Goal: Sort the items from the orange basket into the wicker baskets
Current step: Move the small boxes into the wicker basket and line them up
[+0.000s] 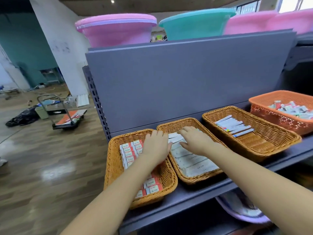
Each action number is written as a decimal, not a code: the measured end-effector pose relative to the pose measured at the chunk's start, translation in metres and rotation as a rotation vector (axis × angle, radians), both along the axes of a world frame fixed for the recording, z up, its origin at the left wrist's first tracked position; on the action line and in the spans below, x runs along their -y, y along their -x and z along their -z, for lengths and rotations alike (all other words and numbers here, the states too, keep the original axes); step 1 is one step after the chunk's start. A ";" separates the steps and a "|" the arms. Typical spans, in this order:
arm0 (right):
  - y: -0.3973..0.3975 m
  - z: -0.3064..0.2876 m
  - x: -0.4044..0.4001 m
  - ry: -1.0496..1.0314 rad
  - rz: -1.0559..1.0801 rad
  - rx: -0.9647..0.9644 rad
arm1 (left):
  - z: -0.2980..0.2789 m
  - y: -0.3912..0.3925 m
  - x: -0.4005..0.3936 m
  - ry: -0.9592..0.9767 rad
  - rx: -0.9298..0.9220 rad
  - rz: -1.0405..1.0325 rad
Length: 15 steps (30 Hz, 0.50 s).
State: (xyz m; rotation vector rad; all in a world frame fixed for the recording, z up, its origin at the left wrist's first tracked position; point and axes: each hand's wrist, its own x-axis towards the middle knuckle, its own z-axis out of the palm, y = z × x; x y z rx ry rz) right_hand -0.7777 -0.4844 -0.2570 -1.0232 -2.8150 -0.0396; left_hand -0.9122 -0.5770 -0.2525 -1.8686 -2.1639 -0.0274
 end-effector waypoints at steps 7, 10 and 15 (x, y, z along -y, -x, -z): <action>-0.082 -0.004 -0.055 -0.030 0.023 0.011 | -0.020 -0.086 -0.067 -0.009 0.001 0.040; -0.123 -0.006 -0.081 -0.035 0.057 0.002 | -0.020 -0.125 -0.098 -0.016 0.012 0.036; -0.189 -0.010 -0.124 -0.013 0.133 0.000 | -0.020 -0.182 -0.146 0.037 0.012 0.037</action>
